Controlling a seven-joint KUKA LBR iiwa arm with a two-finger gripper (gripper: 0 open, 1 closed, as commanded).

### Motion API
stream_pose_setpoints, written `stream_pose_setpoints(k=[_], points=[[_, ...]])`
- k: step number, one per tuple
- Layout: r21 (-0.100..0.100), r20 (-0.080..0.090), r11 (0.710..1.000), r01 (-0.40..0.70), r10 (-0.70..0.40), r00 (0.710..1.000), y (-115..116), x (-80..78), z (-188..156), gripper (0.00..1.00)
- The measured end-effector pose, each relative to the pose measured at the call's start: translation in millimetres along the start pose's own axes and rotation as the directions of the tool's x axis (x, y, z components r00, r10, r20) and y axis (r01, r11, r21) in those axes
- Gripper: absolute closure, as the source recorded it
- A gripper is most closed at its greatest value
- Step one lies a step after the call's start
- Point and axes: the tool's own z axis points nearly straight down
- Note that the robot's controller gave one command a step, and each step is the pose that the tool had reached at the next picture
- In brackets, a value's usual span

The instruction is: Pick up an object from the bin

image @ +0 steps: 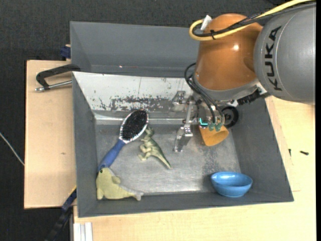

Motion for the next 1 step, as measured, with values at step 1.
stream_pose_setpoints(k=[1], points=[[-0.004,0.023,1.000,0.012,-0.012,1.000,23.8,-13.4,149.8,0.00]])
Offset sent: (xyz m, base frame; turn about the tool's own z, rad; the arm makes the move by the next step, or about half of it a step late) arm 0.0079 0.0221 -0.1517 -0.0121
